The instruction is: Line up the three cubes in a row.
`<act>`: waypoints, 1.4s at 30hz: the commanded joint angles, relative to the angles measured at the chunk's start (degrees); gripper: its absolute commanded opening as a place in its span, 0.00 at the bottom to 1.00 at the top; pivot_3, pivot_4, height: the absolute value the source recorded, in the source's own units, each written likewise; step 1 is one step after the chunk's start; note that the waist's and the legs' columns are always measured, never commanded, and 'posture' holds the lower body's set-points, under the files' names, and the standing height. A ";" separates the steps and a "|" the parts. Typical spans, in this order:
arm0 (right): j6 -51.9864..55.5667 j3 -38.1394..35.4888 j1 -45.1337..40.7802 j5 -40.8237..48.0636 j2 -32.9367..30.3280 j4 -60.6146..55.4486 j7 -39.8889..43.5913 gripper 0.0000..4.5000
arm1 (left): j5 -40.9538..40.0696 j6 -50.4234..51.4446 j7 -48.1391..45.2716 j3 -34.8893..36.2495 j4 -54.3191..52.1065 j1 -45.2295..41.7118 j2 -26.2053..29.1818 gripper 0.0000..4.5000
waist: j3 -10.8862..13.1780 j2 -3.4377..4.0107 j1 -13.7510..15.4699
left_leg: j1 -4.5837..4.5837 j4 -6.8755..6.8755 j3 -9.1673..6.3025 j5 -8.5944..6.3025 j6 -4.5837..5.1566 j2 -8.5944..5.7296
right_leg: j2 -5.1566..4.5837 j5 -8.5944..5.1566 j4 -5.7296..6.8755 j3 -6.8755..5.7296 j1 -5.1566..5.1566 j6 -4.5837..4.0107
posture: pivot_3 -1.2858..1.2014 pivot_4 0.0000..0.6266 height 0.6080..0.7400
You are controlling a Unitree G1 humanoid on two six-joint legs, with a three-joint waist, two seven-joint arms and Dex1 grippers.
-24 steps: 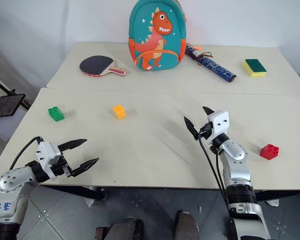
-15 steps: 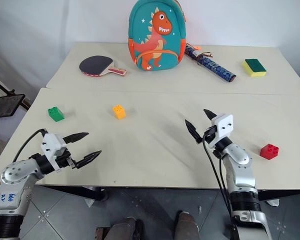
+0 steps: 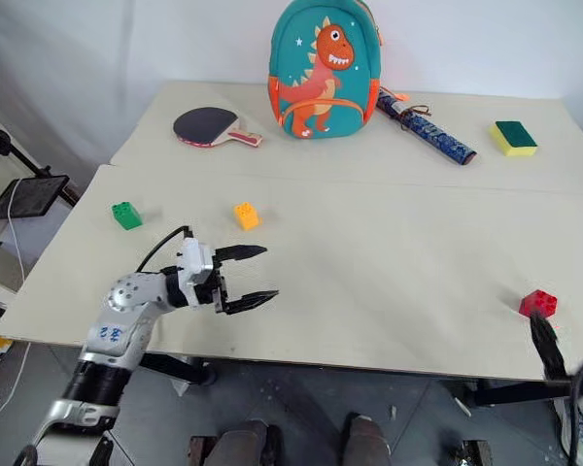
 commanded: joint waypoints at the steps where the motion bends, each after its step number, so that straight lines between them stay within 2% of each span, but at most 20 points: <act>1: -0.29 -0.23 1.74 1.05 0.77 -1.48 -0.23 1.00 | -0.51 -0.10 -2.59 0.23 0.27 -0.55 0.90 0.99 | 0.00 0.00 -0.68 | 0.04 0.00 0.04 -0.04 0.04 0.01 | 0.00 0.00 -0.01 0.17 -0.04 0.00 | 0.52 0.24 1.00; 4: 6.16 0.28 -1.85 3.62 -2.41 -3.26 -4.85 1.00 | -0.81 0.34 -4.21 0.98 0.46 -0.16 2.38 0.99 | 0.01 -0.01 -1.76 | 0.28 -0.01 0.09 -0.09 0.10 0.04 | 0.02 0.00 -0.01 0.54 -0.05 0.00 | 0.52 0.24 1.00; 7: 12.27 0.48 -6.40 4.50 -6.35 -3.01 -9.17 1.00 | -1.07 0.45 -4.46 1.35 0.51 -0.11 2.64 0.99 | 0.00 0.00 -1.41 | 0.43 0.01 0.16 -0.11 0.12 0.08 | 0.01 0.00 0.04 0.69 -0.02 -0.01 | 0.52 0.24 1.00; 10: 23.10 1.37 -14.16 7.56 -11.79 -0.39 -14.93 1.00 | -0.62 0.63 -4.31 1.13 -0.44 0.76 2.75 0.99 | 0.00 -0.01 -1.09 | 0.40 0.04 0.14 -0.13 0.11 0.19 | 0.01 0.00 0.07 0.69 -0.04 -0.01 | 0.52 0.24 1.00; 14: 29.92 4.07 -22.15 7.05 -16.07 2.72 -18.21 1.00 | -0.51 0.98 -4.18 1.18 -2.16 2.19 2.97 0.99 | 0.00 0.00 -0.16 | 0.38 0.05 0.13 -0.18 0.12 0.12 | 0.04 0.00 0.08 0.63 -0.04 -0.01 | 0.52 0.24 1.00; 16: 31.38 6.14 -25.00 3.98 -18.20 6.31 -19.16 1.00 | -0.52 1.38 -4.02 1.25 -3.32 3.03 3.19 0.99 | 0.00 -0.01 0.16 | 0.35 0.07 0.14 -0.20 0.13 0.12 | 0.06 0.00 0.07 0.61 -0.06 -0.01 | 0.52 0.24 1.00; 21: 31.51 9.84 -29.01 -1.39 -19.41 13.12 -20.27 1.00 | -0.48 2.13 -3.46 1.64 -5.00 4.37 3.51 0.99 | 0.00 0.00 0.29 | -0.22 0.58 0.19 -0.28 0.18 0.09 | 0.06 0.01 0.05 0.31 -0.16 0.00 | 0.52 0.24 1.00; 24: 29.82 11.08 -31.67 -5.03 -17.96 17.13 -22.88 1.00 | -0.41 2.39 -2.88 1.89 -6.11 5.19 3.73 0.99 | 0.00 0.00 0.06 | -0.23 0.70 0.22 -0.34 0.22 0.10 | 0.06 0.01 0.06 0.34 -0.15 0.00 | 0.52 0.24 1.00; 27: 30.45 11.58 -33.17 -3.97 -15.72 16.98 -22.34 1.00 | -0.38 2.55 -2.33 1.97 -6.76 5.47 3.87 0.99 | 0.00 0.00 0.03 | -0.20 0.74 0.21 -0.34 0.22 0.12 | 0.07 0.01 0.08 0.37 -0.15 0.00 | 0.52 0.24 1.00; 33: 29.77 12.94 -34.67 -4.59 -14.41 16.73 -19.75 0.57 | -0.19 2.30 -1.73 2.07 -6.56 5.31 4.11 1.00 | 0.00 0.01 0.06 | -0.21 0.76 0.21 -0.35 0.23 0.13 | 0.08 0.01 0.09 0.38 -0.15 0.01 | 0.52 0.24 1.00; 35: 29.28 14.27 -35.30 -3.72 -16.12 15.66 -15.66 0.42 | -0.16 2.10 -1.49 2.51 -6.24 5.25 4.51 1.00 | 0.00 0.01 0.03 | -0.21 0.76 0.21 -0.35 0.23 0.13 | 0.08 0.01 0.08 0.38 -0.15 0.01 | 0.52 0.24 1.00; 39: 27.43 22.31 -41.24 -1.95 -18.46 12.02 -5.47 0.42 | -0.69 1.84 -1.57 3.72 -5.92 6.28 5.46 1.00 | 0.00 0.01 -0.54 | -0.20 0.76 0.20 -0.36 0.22 0.16 | 0.11 0.01 0.09 0.38 -0.16 0.00 | 0.52 0.24 1.00; 42: 21.19 31.42 -48.32 -2.69 -19.46 13.40 7.54 0.42 | -0.88 2.35 -1.00 4.56 -6.80 7.84 5.76 1.00 | 0.00 0.02 -1.64 | -0.08 0.77 0.12 -0.39 0.19 0.30 | 0.24 0.01 0.10 0.54 -0.16 0.00 | 0.52 0.24 1.00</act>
